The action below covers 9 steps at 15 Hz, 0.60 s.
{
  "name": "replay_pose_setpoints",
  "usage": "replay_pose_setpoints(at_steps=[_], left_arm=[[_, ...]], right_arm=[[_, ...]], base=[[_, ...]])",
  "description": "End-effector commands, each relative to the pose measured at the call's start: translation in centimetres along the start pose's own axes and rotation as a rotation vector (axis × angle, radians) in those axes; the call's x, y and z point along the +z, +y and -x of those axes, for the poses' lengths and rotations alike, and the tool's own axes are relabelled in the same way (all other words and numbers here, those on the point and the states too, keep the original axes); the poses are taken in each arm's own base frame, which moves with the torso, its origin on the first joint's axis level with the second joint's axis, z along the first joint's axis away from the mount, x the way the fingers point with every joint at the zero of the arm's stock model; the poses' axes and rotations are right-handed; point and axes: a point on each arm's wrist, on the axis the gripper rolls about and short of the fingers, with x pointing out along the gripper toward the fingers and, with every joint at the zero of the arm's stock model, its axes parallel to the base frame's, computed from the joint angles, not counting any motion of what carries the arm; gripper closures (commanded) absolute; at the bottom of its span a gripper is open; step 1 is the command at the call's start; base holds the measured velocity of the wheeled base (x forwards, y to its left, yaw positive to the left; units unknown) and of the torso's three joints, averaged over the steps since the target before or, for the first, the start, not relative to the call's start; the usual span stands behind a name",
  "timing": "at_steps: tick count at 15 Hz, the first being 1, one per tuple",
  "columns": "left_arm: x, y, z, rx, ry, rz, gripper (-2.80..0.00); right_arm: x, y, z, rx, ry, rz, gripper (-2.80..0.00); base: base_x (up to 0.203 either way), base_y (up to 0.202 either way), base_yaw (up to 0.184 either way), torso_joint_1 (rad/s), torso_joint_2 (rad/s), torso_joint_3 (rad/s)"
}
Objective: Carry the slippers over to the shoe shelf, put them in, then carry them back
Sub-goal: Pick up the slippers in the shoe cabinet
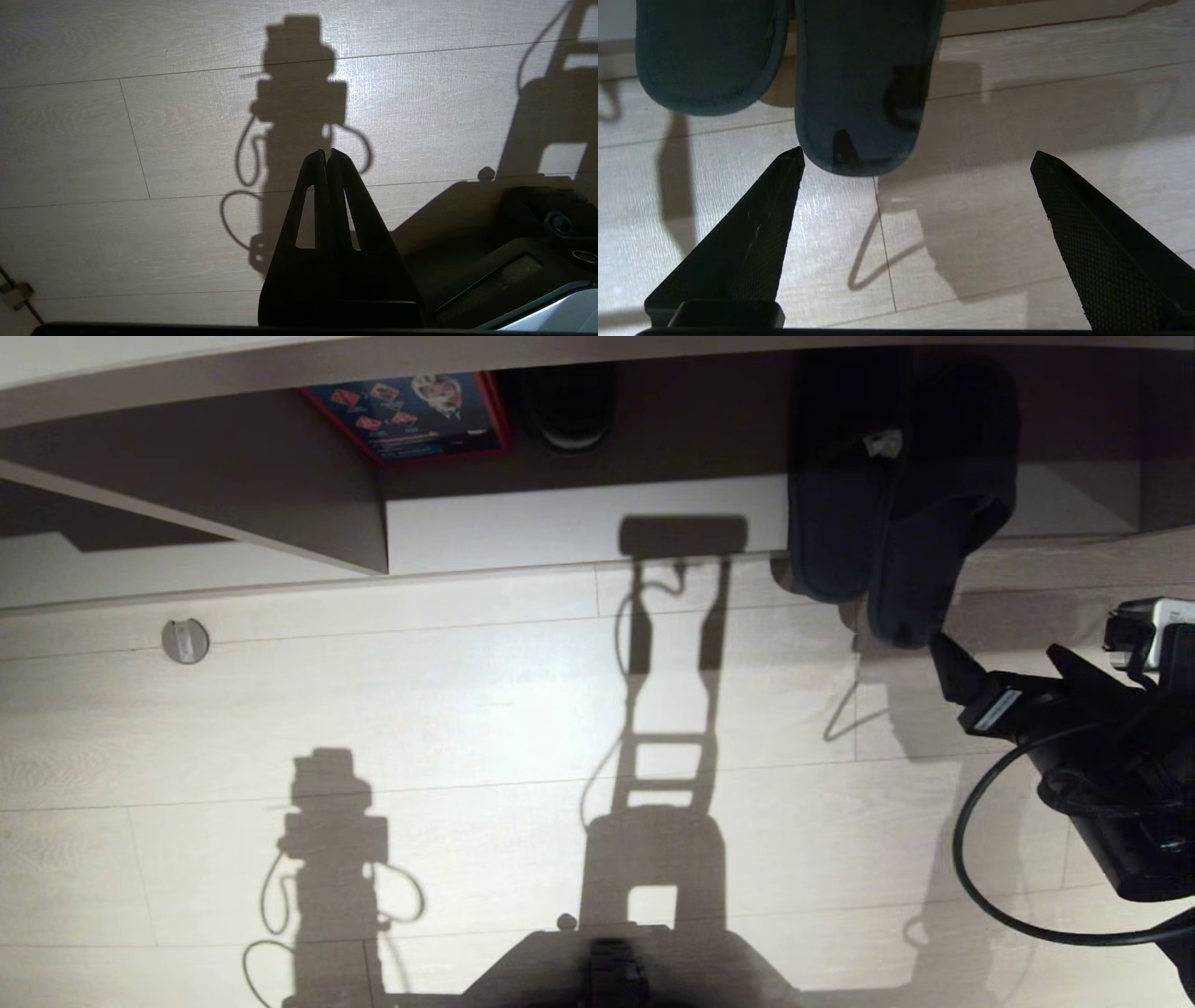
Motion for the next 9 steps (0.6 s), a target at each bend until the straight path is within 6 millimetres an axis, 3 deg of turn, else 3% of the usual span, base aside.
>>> replay_pose_setpoints(at_steps=[1, 9], left_arm=[[0.0, 0.0, 0.0, 0.001, -0.001, 0.0, 0.0], [0.0, 0.0, 0.0, 0.001, 0.0, 0.0, 0.0]], right_arm=[[-0.1, 0.4, -0.9, 0.0, -0.011, -0.004, -2.8], [0.3, 1.5, -3.4, 0.011, -0.06, -0.016, -2.8]], base=[[0.0, 0.0, 0.0, 0.0, 0.0, 0.0], [0.0, 0.0, 0.0, 0.0, 0.0, 0.0]])
